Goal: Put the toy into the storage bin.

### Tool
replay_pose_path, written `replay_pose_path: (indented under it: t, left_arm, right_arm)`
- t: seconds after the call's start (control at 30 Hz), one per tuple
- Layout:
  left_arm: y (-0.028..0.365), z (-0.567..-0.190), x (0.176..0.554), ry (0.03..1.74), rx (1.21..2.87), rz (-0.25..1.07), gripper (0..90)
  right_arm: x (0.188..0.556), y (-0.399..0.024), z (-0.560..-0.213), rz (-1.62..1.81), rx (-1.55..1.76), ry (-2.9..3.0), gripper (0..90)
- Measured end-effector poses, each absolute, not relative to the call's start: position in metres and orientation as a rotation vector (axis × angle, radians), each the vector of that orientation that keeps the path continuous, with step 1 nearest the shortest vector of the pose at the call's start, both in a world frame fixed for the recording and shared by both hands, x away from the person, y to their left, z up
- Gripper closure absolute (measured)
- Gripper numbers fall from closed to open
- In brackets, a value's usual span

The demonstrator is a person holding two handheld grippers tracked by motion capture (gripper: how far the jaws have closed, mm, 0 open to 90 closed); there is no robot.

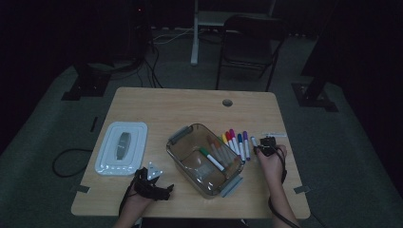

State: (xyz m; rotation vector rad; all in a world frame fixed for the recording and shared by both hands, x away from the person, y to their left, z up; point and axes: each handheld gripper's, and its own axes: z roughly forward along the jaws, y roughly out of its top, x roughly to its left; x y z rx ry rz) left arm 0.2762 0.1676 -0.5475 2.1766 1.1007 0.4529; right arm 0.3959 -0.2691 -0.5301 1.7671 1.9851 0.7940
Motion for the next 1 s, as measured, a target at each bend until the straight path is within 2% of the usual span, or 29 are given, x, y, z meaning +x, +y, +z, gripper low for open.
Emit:
replay_pose_path:
  t: [0.2, 0.53, 1.0]
  left_arm:
    - [0.168, -0.547, 0.276, 1.101, 2.177, 0.453, 0.6]
    - [0.168, -0.547, 0.276, 1.098, 2.179, 0.455, 0.6]
    - [0.168, -0.547, 0.276, 1.101, 2.176, 0.454, 0.6]
  right_arm:
    - [0.395, -0.274, -0.526, 0.836, 1.811, 1.966, 76.5]
    - [0.389, -0.269, -0.497, 0.91, 1.757, 1.981, 76.5]
    - [0.365, -0.222, -0.417, 1.13, 1.496, 2.115, 76.4]
